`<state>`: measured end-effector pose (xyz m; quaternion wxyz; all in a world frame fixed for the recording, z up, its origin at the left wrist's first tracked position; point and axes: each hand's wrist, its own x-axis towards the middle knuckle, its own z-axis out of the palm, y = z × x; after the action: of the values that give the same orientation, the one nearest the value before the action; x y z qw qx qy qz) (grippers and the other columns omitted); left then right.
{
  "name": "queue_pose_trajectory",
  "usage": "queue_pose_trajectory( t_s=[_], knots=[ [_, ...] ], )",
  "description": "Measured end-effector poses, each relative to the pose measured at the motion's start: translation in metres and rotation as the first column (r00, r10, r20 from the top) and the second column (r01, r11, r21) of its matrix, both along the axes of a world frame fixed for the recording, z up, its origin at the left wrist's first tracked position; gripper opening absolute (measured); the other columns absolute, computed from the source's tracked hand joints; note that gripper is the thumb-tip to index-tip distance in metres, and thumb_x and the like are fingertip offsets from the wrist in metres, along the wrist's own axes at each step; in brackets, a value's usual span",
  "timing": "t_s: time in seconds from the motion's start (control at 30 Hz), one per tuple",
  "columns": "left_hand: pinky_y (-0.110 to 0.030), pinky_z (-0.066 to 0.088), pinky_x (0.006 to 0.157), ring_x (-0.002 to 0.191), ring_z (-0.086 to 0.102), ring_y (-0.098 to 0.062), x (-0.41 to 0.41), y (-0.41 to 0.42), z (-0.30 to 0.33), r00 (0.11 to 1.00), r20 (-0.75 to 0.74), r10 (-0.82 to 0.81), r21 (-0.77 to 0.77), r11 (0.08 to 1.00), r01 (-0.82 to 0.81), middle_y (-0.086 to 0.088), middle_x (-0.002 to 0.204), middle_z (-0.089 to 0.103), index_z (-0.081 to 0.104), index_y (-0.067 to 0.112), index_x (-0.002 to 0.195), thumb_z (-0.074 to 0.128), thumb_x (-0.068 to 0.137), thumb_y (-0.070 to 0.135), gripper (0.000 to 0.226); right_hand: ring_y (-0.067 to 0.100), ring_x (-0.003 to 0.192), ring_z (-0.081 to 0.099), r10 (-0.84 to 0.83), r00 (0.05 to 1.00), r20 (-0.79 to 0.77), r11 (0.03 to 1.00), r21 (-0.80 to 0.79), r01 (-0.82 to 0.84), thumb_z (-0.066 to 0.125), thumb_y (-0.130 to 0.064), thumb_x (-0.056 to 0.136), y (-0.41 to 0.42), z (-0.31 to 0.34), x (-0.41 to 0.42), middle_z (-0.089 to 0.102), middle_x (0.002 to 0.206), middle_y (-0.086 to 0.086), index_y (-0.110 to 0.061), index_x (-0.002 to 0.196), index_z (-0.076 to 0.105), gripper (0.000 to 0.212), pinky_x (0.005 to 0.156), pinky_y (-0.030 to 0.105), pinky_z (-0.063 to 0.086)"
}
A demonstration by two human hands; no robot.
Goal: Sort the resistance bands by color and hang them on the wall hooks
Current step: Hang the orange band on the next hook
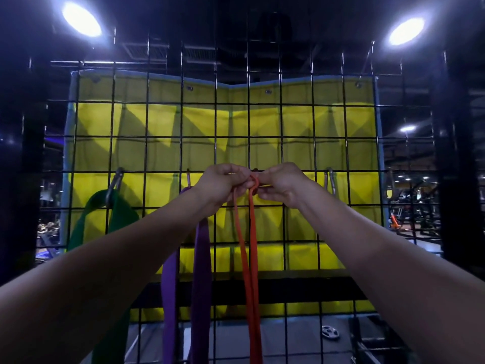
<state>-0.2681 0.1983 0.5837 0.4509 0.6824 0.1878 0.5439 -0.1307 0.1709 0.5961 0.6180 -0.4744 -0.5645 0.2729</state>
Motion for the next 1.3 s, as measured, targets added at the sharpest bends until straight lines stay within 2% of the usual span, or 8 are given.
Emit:
queue_pose_trajectory(
  t_s=[0.13,0.33,0.43,0.7,0.9,1.07,1.17,1.3],
  knots=[
    [-0.014,0.053,0.059,0.062,0.067,-0.006,0.002,0.000,0.000,0.999,0.023,-0.027,-0.035,0.999,0.028,-0.008,0.074,0.069,0.061,0.006,0.087,0.053,0.091,0.003,0.010,0.020,0.060,0.060,0.007,0.992,-0.125,1.000,-0.030,-0.011,0.071,-0.002,0.079,-0.006,0.002,-0.002,0.060,0.074,0.013,0.000,0.083,0.057,0.015,0.040,0.018,0.051],
    [-0.015,0.054,0.059,0.061,0.067,-0.006,-0.003,-0.005,0.001,0.999,0.030,-0.040,-0.048,0.998,0.041,-0.006,0.072,0.069,0.061,0.004,0.089,0.050,0.092,0.001,0.012,0.023,0.070,0.063,0.003,0.987,-0.163,0.997,-0.073,-0.015,0.070,0.001,0.078,-0.003,0.010,-0.009,0.064,0.080,0.015,0.008,0.105,0.063,0.029,0.051,0.028,0.058],
    [-0.016,0.054,0.060,0.062,0.067,-0.007,-0.004,-0.006,0.002,0.999,0.030,-0.039,-0.056,0.998,0.041,-0.007,0.073,0.069,0.061,0.004,0.092,0.050,0.092,0.002,0.012,0.023,0.075,0.062,0.011,0.986,-0.165,0.991,-0.133,-0.033,0.068,-0.002,0.081,-0.002,0.013,-0.010,0.062,0.086,0.015,0.003,0.086,0.064,0.008,0.057,0.030,0.058],
    [-0.015,0.053,0.056,0.055,0.065,-0.007,0.000,-0.007,0.005,0.998,0.048,-0.038,-0.069,0.997,0.041,-0.004,0.059,0.068,0.060,0.004,0.087,0.050,0.092,0.001,0.012,0.014,0.060,0.053,0.059,0.988,-0.141,0.964,-0.251,-0.093,0.062,-0.008,0.087,-0.004,0.016,-0.006,0.054,0.071,0.008,-0.003,0.071,0.054,0.019,0.037,0.017,0.048],
    [-0.014,0.051,0.050,0.050,0.059,-0.004,0.004,-0.006,0.006,0.991,-0.006,0.135,0.065,0.989,-0.135,-0.004,0.064,0.065,0.061,0.008,0.078,0.056,0.090,0.003,0.013,0.012,0.043,0.059,0.038,0.996,-0.074,0.979,-0.196,-0.052,0.057,-0.005,0.089,0.001,0.012,-0.005,0.055,0.068,0.009,-0.004,0.068,0.053,0.021,0.035,0.015,0.047],
    [-0.020,0.047,0.045,0.038,0.053,-0.005,0.005,0.000,0.011,0.917,-0.119,0.381,0.206,0.913,-0.353,-0.002,0.053,0.061,0.058,0.007,0.075,0.066,0.085,0.014,0.015,0.009,0.029,0.055,-0.089,0.995,-0.035,0.990,-0.113,0.084,0.068,-0.008,0.082,0.007,0.010,-0.008,0.060,0.044,0.008,0.002,0.093,0.058,0.018,0.031,0.017,0.045],
    [-0.019,0.049,0.048,0.034,0.051,-0.005,0.009,0.000,0.016,0.854,-0.172,0.491,0.261,0.859,-0.441,-0.008,0.057,0.060,0.057,0.008,0.070,0.068,0.083,0.016,0.019,0.010,0.026,0.052,-0.096,0.993,-0.068,0.994,-0.061,0.092,0.070,-0.002,0.080,0.007,0.009,-0.010,0.054,0.033,0.006,0.004,0.078,0.055,0.016,0.032,0.020,0.047],
    [-0.027,0.050,0.062,0.041,0.050,-0.011,0.016,0.000,0.021,0.783,-0.216,0.583,0.240,0.809,-0.536,-0.002,0.047,0.057,0.056,0.010,0.058,0.069,0.082,0.023,0.030,0.026,0.052,0.061,-0.174,0.983,-0.061,0.985,-0.001,0.174,0.074,-0.005,0.077,0.015,0.004,-0.011,0.061,0.071,0.022,0.000,0.064,0.050,0.028,0.056,0.034,0.055]
  ],
)
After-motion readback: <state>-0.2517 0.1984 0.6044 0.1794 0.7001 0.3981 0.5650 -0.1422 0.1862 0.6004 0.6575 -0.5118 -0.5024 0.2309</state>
